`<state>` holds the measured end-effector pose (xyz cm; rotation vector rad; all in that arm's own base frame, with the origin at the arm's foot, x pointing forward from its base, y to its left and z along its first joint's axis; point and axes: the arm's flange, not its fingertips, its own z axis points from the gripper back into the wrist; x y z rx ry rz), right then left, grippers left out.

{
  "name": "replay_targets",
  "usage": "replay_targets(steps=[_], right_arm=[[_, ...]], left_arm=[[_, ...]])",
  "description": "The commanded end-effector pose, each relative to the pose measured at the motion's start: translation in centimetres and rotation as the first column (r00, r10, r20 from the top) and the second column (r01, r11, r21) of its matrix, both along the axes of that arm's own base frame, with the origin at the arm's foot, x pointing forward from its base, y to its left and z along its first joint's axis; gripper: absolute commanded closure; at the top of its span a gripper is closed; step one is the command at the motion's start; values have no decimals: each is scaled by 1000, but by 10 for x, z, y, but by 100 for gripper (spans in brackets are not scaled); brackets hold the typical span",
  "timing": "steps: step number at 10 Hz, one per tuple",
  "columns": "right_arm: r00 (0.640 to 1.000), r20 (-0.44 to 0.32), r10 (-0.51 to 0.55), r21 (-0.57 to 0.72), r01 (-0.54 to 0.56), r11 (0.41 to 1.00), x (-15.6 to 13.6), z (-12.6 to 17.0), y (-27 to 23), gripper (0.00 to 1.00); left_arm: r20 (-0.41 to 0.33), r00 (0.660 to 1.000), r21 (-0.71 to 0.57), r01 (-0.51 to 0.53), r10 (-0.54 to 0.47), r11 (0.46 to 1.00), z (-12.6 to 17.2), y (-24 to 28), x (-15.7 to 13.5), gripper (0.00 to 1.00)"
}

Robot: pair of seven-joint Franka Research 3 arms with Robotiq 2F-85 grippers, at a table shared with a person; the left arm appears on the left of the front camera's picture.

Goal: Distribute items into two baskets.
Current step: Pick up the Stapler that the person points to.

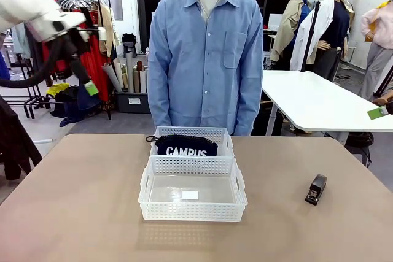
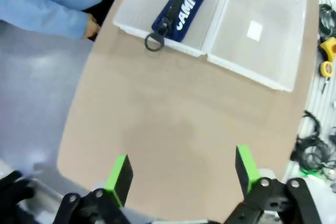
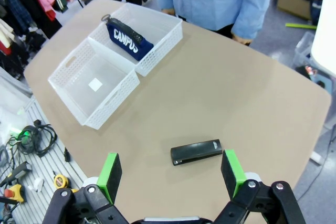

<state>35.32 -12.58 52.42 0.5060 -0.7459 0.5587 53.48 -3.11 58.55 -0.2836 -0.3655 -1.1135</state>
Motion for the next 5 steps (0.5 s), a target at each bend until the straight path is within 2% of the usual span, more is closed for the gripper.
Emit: replay_targets(steps=[1,3,5], right_arm=[[999,31,17,21,-17,1000,2,1,-2,0],[999,31,17,21,-17,1000,2,1,-2,0],[999,31,17,21,-17,1000,2,1,-2,0]], left_arm=[[54,998,-120,21,-15,993,-21,12,-35,0],[107,994,-184,17,3,983,-45,21,-63,0],[172,982,-241,-31,75,970,-56,35,-86,0]])
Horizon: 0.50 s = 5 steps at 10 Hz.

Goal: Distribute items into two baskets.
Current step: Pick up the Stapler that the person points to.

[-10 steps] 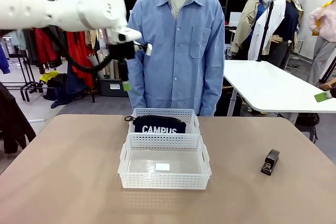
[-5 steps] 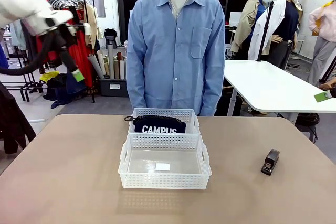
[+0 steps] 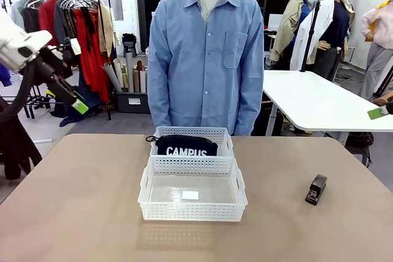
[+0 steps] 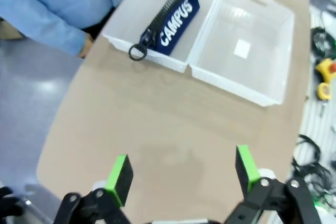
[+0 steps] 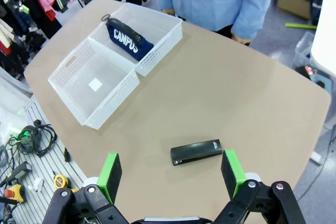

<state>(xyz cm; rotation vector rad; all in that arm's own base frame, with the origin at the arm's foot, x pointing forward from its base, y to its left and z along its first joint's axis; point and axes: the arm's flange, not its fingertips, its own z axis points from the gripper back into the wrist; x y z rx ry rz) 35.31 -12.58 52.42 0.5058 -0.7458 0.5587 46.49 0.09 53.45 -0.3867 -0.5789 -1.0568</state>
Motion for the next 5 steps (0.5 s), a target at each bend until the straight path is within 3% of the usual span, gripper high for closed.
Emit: replay_targets(steps=[1,5], right_arm=[[999,31,17,21,-17,1000,2,1,-2,0],[999,31,17,21,-17,1000,2,1,-2,0]], left_arm=[[87,995,-74,-43,50,996,-5,13,-22,0],[162,984,-151,-49,73,987,-6,41,-31,0]])
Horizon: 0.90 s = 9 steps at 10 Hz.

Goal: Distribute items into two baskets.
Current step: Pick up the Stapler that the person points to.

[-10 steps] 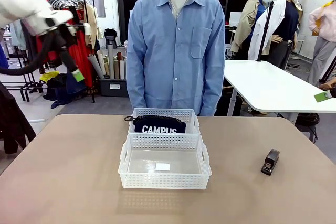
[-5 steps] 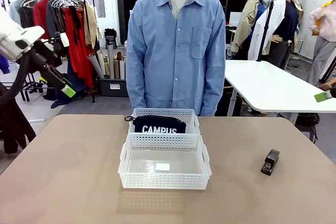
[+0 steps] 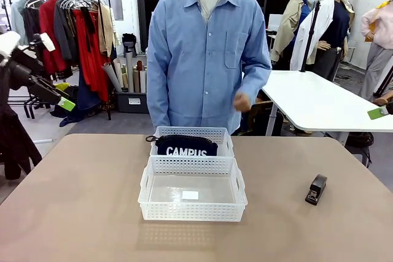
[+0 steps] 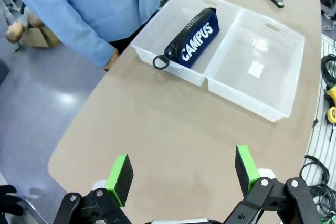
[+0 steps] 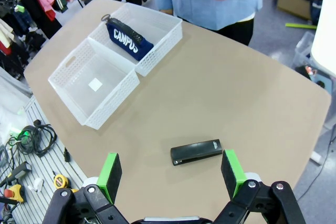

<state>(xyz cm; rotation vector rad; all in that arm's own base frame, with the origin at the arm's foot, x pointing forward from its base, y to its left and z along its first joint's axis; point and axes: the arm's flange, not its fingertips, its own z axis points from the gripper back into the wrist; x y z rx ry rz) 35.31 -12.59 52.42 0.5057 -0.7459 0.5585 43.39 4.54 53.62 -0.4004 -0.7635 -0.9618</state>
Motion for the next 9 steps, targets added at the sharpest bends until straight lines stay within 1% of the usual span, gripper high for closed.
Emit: replay_targets(steps=[1,2,3,9], right_arm=[[999,31,17,21,-17,1000,2,1,-1,0],[999,31,17,21,-17,1000,2,1,-1,0],[999,31,17,21,-17,1000,2,1,-1,0],[999,31,17,21,-17,1000,2,1,-1,0]], left_arm=[[66,996,-16,53,-52,998,-6,-3,3,0],[52,998,-15,48,-47,999,-5,-3,7,0],[20,1000,0,16,-16,1000,0,1,0,0],[20,1000,0,16,-16,1000,0,1,0,0]])
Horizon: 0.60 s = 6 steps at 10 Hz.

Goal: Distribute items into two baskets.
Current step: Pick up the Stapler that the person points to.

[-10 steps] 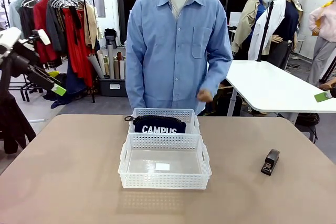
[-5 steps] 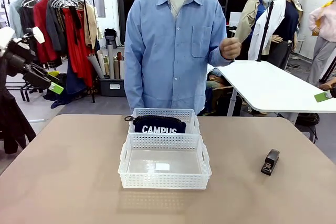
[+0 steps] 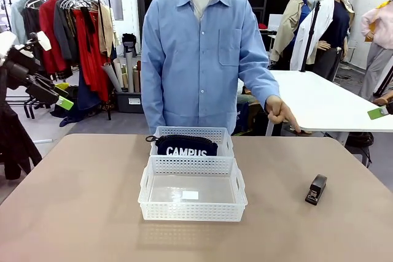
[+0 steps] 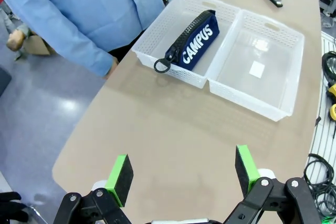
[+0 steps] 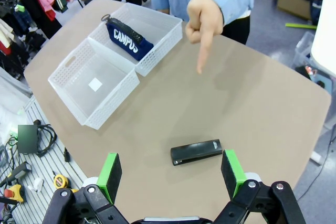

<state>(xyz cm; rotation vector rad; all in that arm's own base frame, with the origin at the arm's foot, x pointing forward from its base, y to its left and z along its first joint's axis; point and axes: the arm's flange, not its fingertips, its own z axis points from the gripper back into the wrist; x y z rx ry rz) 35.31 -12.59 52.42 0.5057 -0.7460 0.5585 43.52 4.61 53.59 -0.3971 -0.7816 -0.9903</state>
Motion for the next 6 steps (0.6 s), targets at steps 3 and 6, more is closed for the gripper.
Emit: replay_targets(steps=[3,6], right_arm=[[999,31,17,21,-17,1000,2,1,-1,0],[999,31,17,21,-17,1000,2,1,-1,0]], left_arm=[[-5,1000,-2,-7,7,1000,1,0,-1,0],[-5,1000,-2,-7,7,1000,1,0,-1,0]])
